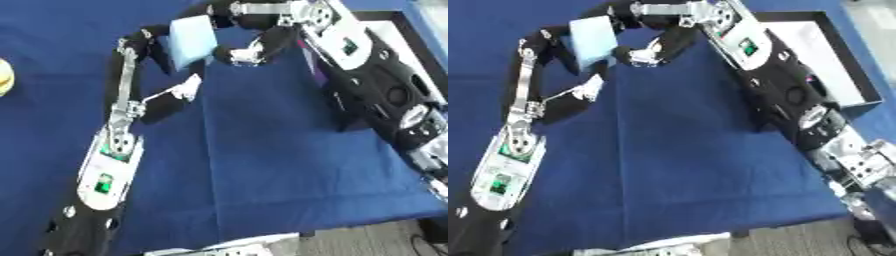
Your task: Pick up the objects with one hand, pass them to the other hand, and then place them into the box on the other side of the table.
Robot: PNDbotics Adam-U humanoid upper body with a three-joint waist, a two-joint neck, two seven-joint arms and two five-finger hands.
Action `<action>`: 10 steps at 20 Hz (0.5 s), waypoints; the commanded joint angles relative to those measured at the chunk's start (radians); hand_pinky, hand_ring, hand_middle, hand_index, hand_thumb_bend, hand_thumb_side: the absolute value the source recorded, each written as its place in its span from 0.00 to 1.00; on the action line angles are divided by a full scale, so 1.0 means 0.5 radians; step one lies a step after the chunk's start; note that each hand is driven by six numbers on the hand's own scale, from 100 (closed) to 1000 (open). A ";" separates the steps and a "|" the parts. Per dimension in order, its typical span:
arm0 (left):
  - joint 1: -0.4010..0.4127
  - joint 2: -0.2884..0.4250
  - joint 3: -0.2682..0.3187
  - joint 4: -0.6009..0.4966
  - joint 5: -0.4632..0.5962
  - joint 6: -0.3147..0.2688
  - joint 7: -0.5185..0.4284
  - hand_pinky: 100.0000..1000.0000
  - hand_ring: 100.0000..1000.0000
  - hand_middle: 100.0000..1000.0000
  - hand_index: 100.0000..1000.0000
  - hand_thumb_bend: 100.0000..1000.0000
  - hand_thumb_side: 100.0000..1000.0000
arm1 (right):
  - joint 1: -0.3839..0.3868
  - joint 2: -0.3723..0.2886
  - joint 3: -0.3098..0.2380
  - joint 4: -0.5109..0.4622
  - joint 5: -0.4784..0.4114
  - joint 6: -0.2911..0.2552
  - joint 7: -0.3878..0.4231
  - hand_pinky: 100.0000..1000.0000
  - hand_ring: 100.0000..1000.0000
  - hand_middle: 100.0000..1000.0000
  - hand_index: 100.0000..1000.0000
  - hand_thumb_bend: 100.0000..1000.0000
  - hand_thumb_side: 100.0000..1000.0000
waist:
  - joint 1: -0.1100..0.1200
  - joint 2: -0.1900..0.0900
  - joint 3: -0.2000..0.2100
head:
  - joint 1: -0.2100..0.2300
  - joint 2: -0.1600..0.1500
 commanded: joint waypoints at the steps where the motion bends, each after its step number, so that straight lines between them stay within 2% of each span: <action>1: -0.024 -0.010 -0.021 -0.050 0.023 -0.011 -0.018 0.56 0.26 0.19 0.42 0.08 0.06 | -0.036 -0.039 -0.034 -0.023 -0.008 -0.145 0.145 0.87 1.00 0.97 1.00 0.00 0.42 | -0.012 -0.011 -0.009 | -0.012 -0.002; 6: -0.025 -0.007 -0.025 -0.054 0.053 -0.017 -0.034 0.56 0.26 0.18 0.42 0.08 0.06 | -0.034 -0.044 -0.032 -0.021 0.001 -0.168 0.145 0.87 1.00 0.97 1.00 0.00 0.30 | -0.009 -0.011 -0.011 | -0.014 -0.002; 7: -0.025 -0.006 -0.024 -0.052 0.057 -0.016 -0.035 0.56 0.26 0.18 0.42 0.08 0.06 | -0.033 -0.045 -0.030 -0.020 0.004 -0.172 0.145 0.87 1.00 0.97 1.00 0.00 0.22 | -0.009 -0.011 -0.011 | -0.015 -0.002; 8: -0.025 -0.005 -0.023 -0.050 0.061 -0.014 -0.036 0.56 0.26 0.17 0.42 0.08 0.06 | -0.032 -0.046 -0.027 -0.019 0.009 -0.176 0.145 0.87 1.00 0.97 1.00 0.00 0.19 | -0.009 -0.011 -0.011 | -0.016 -0.002; 10: -0.025 -0.004 -0.019 -0.048 0.067 -0.012 -0.033 0.56 0.26 0.17 0.42 0.08 0.06 | -0.030 -0.046 -0.021 -0.017 0.024 -0.182 0.145 0.87 1.00 0.97 1.00 0.00 0.04 | -0.010 -0.011 -0.012 | -0.017 -0.002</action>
